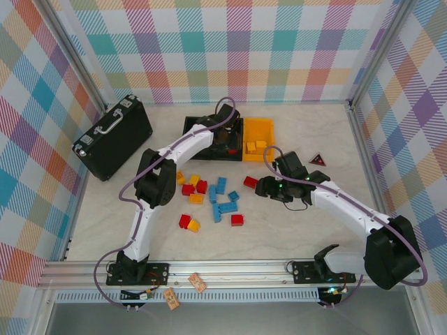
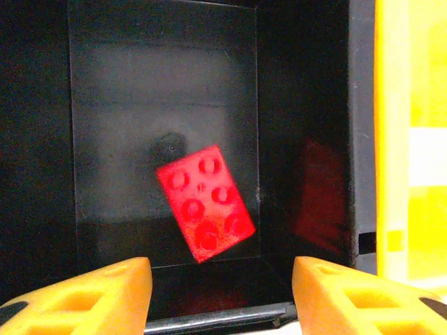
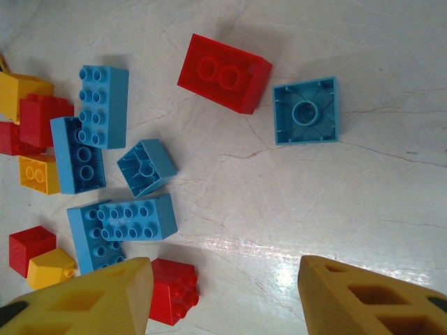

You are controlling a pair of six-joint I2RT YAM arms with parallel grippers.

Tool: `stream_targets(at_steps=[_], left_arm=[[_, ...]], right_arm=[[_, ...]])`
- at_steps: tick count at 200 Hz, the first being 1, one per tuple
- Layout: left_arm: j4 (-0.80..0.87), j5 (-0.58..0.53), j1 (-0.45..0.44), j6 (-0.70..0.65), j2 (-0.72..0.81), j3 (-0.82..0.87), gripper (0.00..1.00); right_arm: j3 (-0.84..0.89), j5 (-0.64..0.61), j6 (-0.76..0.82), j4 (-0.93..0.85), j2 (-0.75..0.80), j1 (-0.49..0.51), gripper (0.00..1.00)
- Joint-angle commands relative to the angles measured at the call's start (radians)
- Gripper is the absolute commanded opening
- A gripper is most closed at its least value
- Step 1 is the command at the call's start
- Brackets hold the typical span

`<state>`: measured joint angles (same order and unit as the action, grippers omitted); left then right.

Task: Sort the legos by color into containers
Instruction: Place the lego in the container, then pick up the lego from the center of the table.

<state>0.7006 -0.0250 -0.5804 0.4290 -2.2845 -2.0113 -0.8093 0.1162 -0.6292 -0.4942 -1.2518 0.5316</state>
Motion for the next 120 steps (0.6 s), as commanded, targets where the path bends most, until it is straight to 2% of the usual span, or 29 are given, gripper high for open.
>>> stream_targets(at_steps=[1, 49, 120], left_arm=[[0.03, -0.009, -0.013, -0.006, 0.042, -0.022, 0.56], [0.001, 0.01, -0.027, -0.011, 0.196, 0.09, 0.56], [-0.085, 0.037, -0.033, 0.013, 0.507, 0.496, 0.57]], right_arm=[[-0.025, -0.006, 0.01, -0.018, -0.002, 0.005, 0.58], [-0.039, -0.029, 0.026, -0.043, 0.01, 0.005, 0.59], [-0.039, -0.025, 0.026, -0.035, -0.011, 0.01, 0.59]])
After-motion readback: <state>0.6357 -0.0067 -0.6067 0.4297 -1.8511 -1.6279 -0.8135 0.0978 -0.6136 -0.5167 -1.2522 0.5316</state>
